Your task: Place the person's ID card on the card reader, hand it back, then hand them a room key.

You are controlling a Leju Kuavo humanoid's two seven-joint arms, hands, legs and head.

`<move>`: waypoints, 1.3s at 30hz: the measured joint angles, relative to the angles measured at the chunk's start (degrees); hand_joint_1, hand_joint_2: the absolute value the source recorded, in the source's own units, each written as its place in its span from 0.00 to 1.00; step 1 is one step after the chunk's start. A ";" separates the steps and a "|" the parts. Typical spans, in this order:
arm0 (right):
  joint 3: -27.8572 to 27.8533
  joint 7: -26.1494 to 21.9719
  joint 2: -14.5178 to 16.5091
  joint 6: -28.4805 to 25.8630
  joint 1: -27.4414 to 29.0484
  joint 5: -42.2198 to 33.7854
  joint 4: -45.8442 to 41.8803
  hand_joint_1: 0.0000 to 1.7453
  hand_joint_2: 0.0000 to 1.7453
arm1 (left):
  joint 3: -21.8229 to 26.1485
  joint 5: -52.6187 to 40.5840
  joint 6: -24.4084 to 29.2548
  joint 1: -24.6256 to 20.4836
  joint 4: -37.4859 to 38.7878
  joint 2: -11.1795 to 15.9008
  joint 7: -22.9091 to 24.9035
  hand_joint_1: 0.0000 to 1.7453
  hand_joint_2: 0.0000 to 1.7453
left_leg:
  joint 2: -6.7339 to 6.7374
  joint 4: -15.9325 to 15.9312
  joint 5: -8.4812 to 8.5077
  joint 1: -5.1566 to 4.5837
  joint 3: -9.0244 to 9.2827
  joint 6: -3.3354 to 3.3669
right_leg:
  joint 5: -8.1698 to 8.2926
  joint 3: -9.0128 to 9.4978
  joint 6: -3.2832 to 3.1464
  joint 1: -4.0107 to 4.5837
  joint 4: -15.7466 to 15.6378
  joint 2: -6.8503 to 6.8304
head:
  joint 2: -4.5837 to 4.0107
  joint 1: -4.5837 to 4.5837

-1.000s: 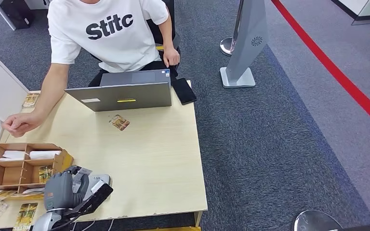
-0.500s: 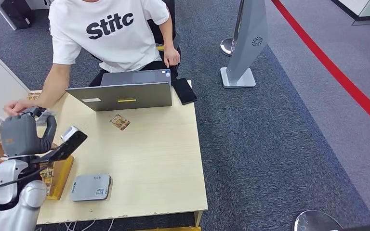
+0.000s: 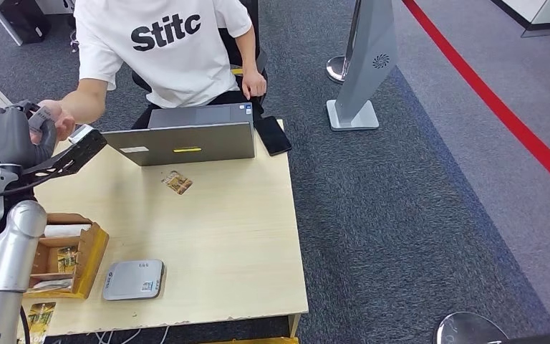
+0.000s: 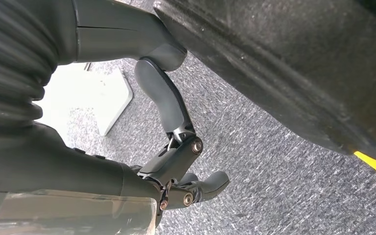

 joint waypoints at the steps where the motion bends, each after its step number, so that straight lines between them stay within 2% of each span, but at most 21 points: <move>1: 0.05 0.01 0.00 0.00 0.00 0.00 0.00 0.00 1.00 | -0.08 -0.05 0.05 -0.36 0.49 -0.02 -0.02 1.00 1.00 | 0.01 0.00 0.00 0.00 0.00 0.00 | 0.00 -0.01 0.00 0.00 0.00 0.01 | 0.00 0.00; 17: 0.14 0.08 0.00 0.00 0.00 -0.02 0.00 0.00 1.00 | -0.14 -0.19 0.25 -1.95 3.86 -0.05 -0.02 1.00 1.00 | 0.03 0.00 -0.02 -0.01 -0.09 0.01 | -0.01 -0.10 0.01 0.00 -0.01 0.07 | 0.00 0.00; 21: 0.16 0.25 0.00 -0.01 0.00 -0.02 0.00 0.00 1.00 | -0.16 -0.20 0.74 -1.98 3.79 -0.05 -0.12 0.03 1.00 | 0.03 0.00 -0.02 -0.01 -0.11 0.02 | -0.01 -0.12 0.01 0.00 -0.01 0.07 | 0.00 0.00; 22: 0.17 0.30 0.00 -0.02 0.00 -0.02 0.00 0.00 1.00 | -0.16 -0.23 0.93 -1.95 3.68 -0.06 -0.15 0.00 1.00 | 0.03 0.00 -0.02 -0.01 -0.11 0.02 | -0.01 -0.12 0.01 0.00 -0.01 0.06 | 0.00 0.00; 29: 0.19 0.51 0.00 -0.20 0.00 -0.34 0.00 0.00 1.00 | -0.16 -0.25 3.25 -0.94 1.28 -0.05 -0.77 0.00 1.00 | 0.02 0.00 -0.02 -0.01 -0.13 0.02 | -0.01 -0.11 0.01 0.00 0.00 0.04 | 0.02 -0.01; 33: 0.19 0.87 0.01 -0.93 0.04 -1.17 0.00 0.00 1.00 | -0.16 0.63 8.39 3.32 -5.02 -0.05 -2.99 0.00 1.00 | 0.03 -0.01 -0.02 -0.01 -0.13 0.02 | -0.02 -0.12 0.00 -0.01 0.00 0.06 | 0.00 0.00; 39: 0.19 1.08 0.00 -1.25 0.05 -1.22 0.00 0.00 1.00 | -0.16 0.84 9.80 8.75 -14.06 -0.05 -3.36 0.00 1.00 | 0.02 -0.02 -0.03 0.00 -0.15 0.02 | -0.04 -0.13 0.00 -0.01 -0.01 0.02 | 0.00 0.00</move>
